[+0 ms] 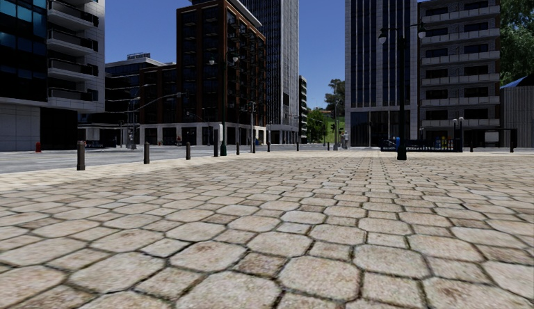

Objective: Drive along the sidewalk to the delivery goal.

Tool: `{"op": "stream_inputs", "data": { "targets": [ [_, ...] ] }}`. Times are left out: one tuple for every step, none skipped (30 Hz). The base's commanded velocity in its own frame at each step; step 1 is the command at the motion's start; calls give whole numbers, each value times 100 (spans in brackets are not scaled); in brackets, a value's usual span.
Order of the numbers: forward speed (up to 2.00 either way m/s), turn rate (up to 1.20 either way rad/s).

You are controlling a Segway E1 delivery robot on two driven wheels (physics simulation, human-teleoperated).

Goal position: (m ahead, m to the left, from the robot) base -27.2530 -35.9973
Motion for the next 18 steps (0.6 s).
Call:
{"op": "stream_inputs", "data": {
  "targets": [
    [0,0],
    [0,0],
    [0,0],
    [0,0],
    [0,0],
    [0,0],
    [0,0],
    [0,0],
    [0,0],
    [0,0],
    [0,0],
    [0,0],
    [0,0],
    [0,0],
    [0,0],
    [0,0],
    [0,0],
    [0,0]
  ]
}}
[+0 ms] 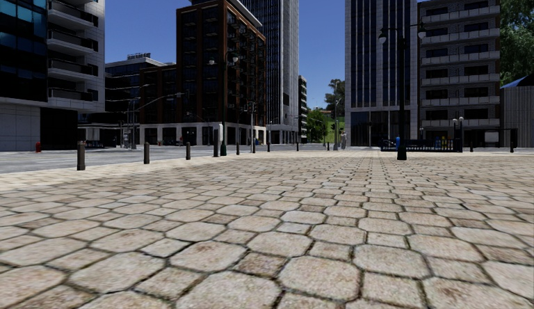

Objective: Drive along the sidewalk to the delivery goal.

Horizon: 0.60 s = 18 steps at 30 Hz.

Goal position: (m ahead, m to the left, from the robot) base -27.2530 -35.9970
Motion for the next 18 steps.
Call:
{"op": "stream_inputs", "data": {
  "targets": [
    [0,0],
    [0,0],
    [0,0],
    [0,0],
    [0,0],
    [0,0],
    [0,0],
    [0,0],
    [0,0],
    [0,0],
    [0,0],
    [0,0],
    [0,1],
    [0,25],
    [0,70],
    [0,87],
    [0,87],
    [0,106]
  ]
}}
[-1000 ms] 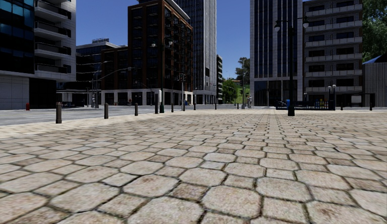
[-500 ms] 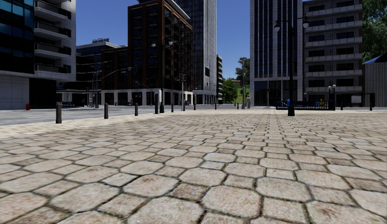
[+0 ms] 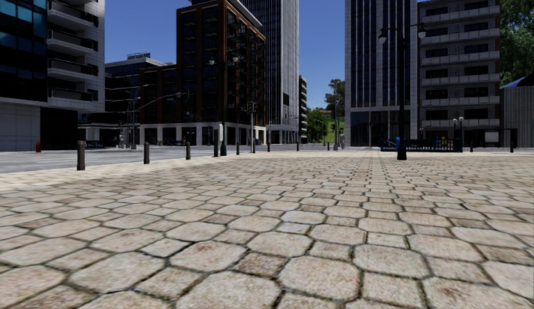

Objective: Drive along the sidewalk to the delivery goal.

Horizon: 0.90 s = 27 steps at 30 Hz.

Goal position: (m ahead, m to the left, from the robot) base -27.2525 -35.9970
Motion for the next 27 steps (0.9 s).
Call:
{"op": "stream_inputs", "data": {
  "targets": [
    [0,120],
    [0,120],
    [0,120],
    [0,120],
    [0,120],
    [0,120],
    [0,120],
    [0,120],
    [0,120],
    [0,120],
    [0,120],
    [0,120],
    [0,120],
    [0,120],
    [0,120],
    [0,120],
    [0,120],
    [0,120],
    [0,120],
    [0,120],
    [0,120],
    [0,120],
    [0,120],
    [0,120],
    [0,120],
    [0,120],
    [0,120]
  ]
}}
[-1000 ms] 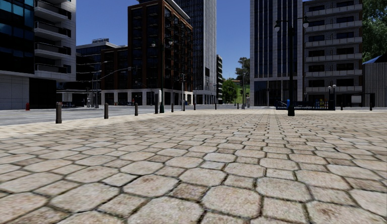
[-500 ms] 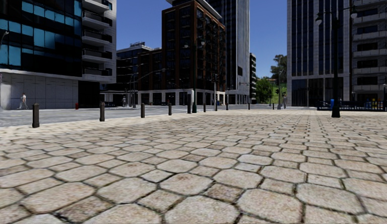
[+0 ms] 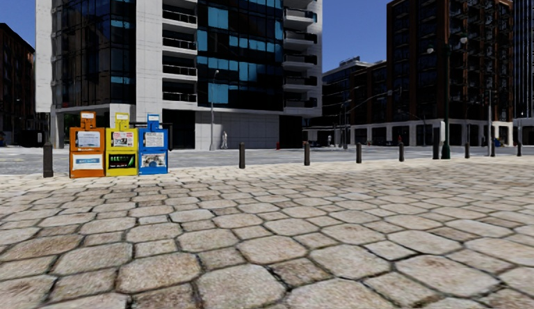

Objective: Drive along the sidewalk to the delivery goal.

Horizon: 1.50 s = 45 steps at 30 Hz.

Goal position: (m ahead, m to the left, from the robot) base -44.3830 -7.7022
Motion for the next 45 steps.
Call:
{"op": "stream_inputs", "data": {
  "targets": [
    [0,120],
    [0,120],
    [0,120],
    [0,120],
    [0,120],
    [0,120],
    [0,120],
    [0,120],
    [0,120],
    [0,120],
    [0,120],
    [0,120],
    [0,120],
    [0,120],
    [0,120],
    [0,120],
    [0,120],
    [0,120],
    [0,120],
    [0,120],
    [0,120],
    [0,120],
    [0,120],
    [0,120],
    [0,120],
    [0,120],
    [0,120],
    [0,120],
    [0,120],
    [0,120],
    [0,120],
    [0,120],
    [0,120],
    [0,120],
    [0,120],
    [0,120],
    [0,120],
    [0,120],
    [0,120],
    [0,120],
    [0,120],
    [0,120],
    [0,120],
    [0,120],
    [0,120]
  ]
}}
